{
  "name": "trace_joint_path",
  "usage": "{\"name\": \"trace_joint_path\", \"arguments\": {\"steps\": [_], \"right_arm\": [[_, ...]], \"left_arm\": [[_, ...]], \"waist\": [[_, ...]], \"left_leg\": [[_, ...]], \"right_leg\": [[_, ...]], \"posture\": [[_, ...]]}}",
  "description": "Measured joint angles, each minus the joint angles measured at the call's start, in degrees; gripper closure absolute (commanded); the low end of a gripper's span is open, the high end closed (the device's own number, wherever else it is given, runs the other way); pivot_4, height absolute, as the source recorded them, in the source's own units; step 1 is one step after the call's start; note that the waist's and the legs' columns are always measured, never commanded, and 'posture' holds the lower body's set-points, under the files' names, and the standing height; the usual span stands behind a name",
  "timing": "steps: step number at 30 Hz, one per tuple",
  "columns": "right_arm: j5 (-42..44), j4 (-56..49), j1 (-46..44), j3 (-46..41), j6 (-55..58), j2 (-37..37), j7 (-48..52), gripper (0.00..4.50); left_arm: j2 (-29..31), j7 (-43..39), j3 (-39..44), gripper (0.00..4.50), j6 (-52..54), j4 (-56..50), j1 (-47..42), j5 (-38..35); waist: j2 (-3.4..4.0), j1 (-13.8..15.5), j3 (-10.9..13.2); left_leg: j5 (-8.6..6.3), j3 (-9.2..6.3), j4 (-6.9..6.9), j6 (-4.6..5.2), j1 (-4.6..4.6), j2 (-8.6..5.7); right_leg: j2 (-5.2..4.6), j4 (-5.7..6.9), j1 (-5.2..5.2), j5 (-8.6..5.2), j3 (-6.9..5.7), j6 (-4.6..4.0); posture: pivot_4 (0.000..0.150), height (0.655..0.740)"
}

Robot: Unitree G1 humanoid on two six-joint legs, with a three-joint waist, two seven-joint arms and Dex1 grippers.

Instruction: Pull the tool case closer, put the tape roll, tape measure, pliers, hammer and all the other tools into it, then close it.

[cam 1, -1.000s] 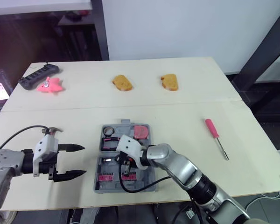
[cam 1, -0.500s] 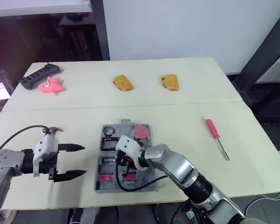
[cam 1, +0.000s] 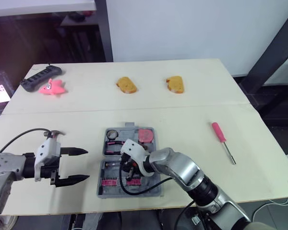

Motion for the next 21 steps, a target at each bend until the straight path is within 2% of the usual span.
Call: {"name": "trace_joint_path", "arguments": {"steps": [7,10,14,17,19,21], "right_arm": [[4.4,-6.0,-1.3,-6.3,-8.1,-0.3,4.0,4.48],[7.2,-10.3,-1.4,-11.4,-8.6,-3.2,5.2,4.48],[10.9,-17.0,2.8,-20.5,-9.2,-12.9,8.1,4.48],[11.8,-19.4,14.1,-30.4,-11.4,-25.9,12.1,4.48],[11.3,-18.3,22.7,-36.9,-13.9,-32.2,13.9,3.96],[11.2,-17.7,29.8,-43.2,-17.7,-34.0,15.6,3.31]], "left_arm": [[0.0,0.0,0.0,0.0,0.0,0.1,-0.5,0.0],[0.0,0.0,0.4,0.0,0.0,0.4,0.0,0.0],[0.0,-0.1,2.1,0.0,-0.9,1.4,2.0,0.0],[0.3,0.0,6.0,0.0,-2.7,4.3,4.9,0.1],[0.5,0.7,8.8,0.0,-3.6,7.6,6.4,0.7],[0.5,1.2,10.5,0.0,-5.2,9.9,6.8,1.2]], "waist": [[0.0,0.0,0.0],[0.01,0.2,0.0],[0.01,0.8,0.0],[0.01,2.0,0.0],[0.0,2.4,0.0],[-0.02,2.4,0.0]], "left_leg": [[0.0,0.0,-0.01,0.0,-0.01,0.01],[0.0,0.0,0.0,0.0,-0.03,0.0],[0.0,0.01,-0.01,0.0,-0.04,0.0],[-0.01,0.02,-0.04,0.02,-0.09,-0.01],[-0.03,0.06,-0.02,0.04,-0.07,-0.02],[-0.02,0.06,0.0,0.05,0.02,0.0]], "right_leg": [[0.02,0.01,-0.02,0.0,0.0,0.0],[0.0,-0.01,-0.02,0.0,0.0,0.0],[-0.01,-0.05,-0.01,0.0,0.0,0.0],[-0.01,-0.21,0.0,-0.02,-0.01,-0.01],[-0.01,-0.27,0.03,-0.02,0.0,-0.01],[0.02,-0.27,0.1,-0.02,0.02,-0.01]], "posture": [[0.15,0.74],[0.15,0.74],[0.15,0.74],[0.15,0.74],[0.15,0.74],[0.15,0.74]]}}
